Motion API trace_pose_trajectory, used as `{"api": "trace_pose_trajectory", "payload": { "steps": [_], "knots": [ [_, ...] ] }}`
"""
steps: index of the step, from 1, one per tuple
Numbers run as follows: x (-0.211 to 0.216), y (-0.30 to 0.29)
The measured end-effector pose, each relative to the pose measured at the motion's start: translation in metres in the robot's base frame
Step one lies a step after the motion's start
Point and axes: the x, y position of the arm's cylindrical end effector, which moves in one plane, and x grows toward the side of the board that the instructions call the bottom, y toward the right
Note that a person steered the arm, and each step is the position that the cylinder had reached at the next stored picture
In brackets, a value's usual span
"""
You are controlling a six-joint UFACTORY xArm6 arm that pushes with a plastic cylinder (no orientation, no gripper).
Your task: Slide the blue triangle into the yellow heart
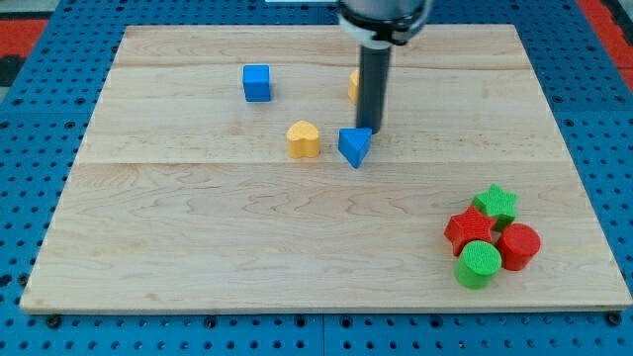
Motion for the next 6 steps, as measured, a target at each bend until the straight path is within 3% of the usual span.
{"api": "trace_pose_trajectory", "payload": {
  "steps": [2, 3, 5, 6],
  "knots": [
    [0.040, 0.027],
    [0.031, 0.007],
    [-0.041, -0.069],
    [-0.009, -0.026]
  ]
}}
